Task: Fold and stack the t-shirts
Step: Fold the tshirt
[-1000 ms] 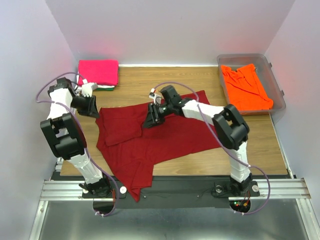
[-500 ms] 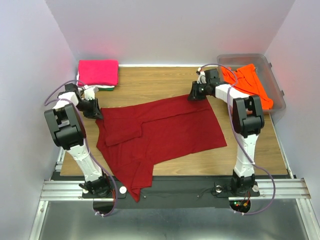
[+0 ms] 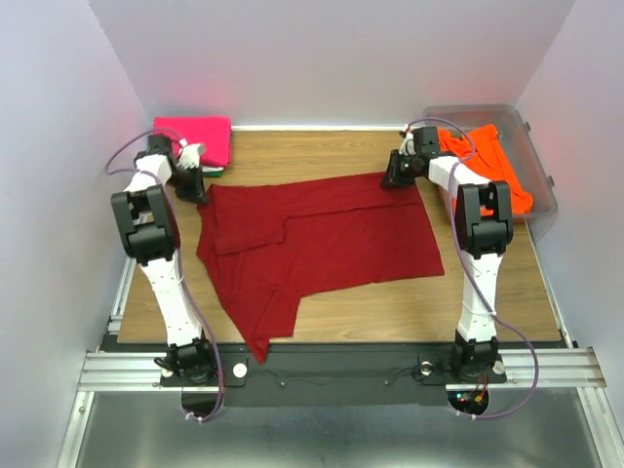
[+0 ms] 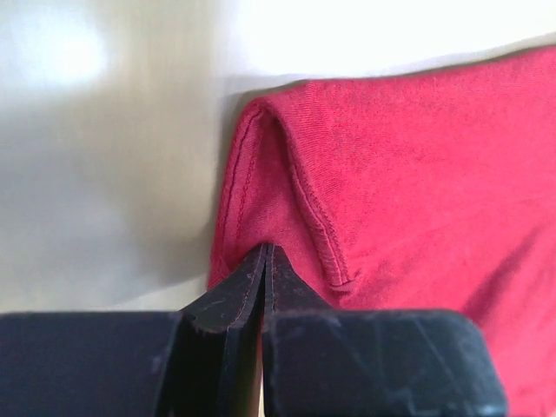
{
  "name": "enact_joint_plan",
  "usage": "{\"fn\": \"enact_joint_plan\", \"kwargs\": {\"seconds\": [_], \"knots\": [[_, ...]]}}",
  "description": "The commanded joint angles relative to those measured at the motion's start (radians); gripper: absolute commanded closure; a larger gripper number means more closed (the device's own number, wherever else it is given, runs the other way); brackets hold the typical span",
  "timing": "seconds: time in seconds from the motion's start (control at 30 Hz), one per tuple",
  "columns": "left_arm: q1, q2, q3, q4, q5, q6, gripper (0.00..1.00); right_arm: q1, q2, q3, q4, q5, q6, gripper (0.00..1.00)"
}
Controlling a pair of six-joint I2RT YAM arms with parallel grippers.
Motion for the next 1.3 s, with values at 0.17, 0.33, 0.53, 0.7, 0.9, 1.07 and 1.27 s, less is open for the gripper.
{"fn": "enact_joint_plan", "kwargs": {"seconds": [0.17,0.33,0.53,0.7,0.9,1.07,1.27], "knots": [[-0.086,0.214,0.448,-0.055,-0.092,-0.009,0.88,-0.058,0.073,0.085,-0.06,0.049,0.01,0.68],[-0.082,0.102,0.4,-0.05,0.023,0.041,0.74,-0.058,-0.064,0.06,-0.07,-0.166,-0.076,0.45],[-0.089,-0.21,0.108,-0.042,0.071,0.139,0.64,-0.058,-0.275,-0.065,-0.168,-0.225,-0.272,0.31],[-0.104,-0.417,-0.243,-0.047,0.071,0.232,0.64,-0.055,-0.37,-0.186,-0.315,-0.22,-0.43,0.41],[-0.109,-0.493,-0.542,0.002,0.012,0.262,0.66,-0.056,-0.398,-0.333,-0.396,-0.15,-0.513,0.5],[-0.109,-0.486,-0.667,0.077,-0.009,0.253,0.66,0.025,-0.482,-0.404,-0.398,-0.22,-0.524,0.54],[-0.109,-0.466,-0.699,0.102,-0.021,0.244,0.66,0.334,-0.586,-0.482,-0.265,-0.286,-0.339,0.48]]}}
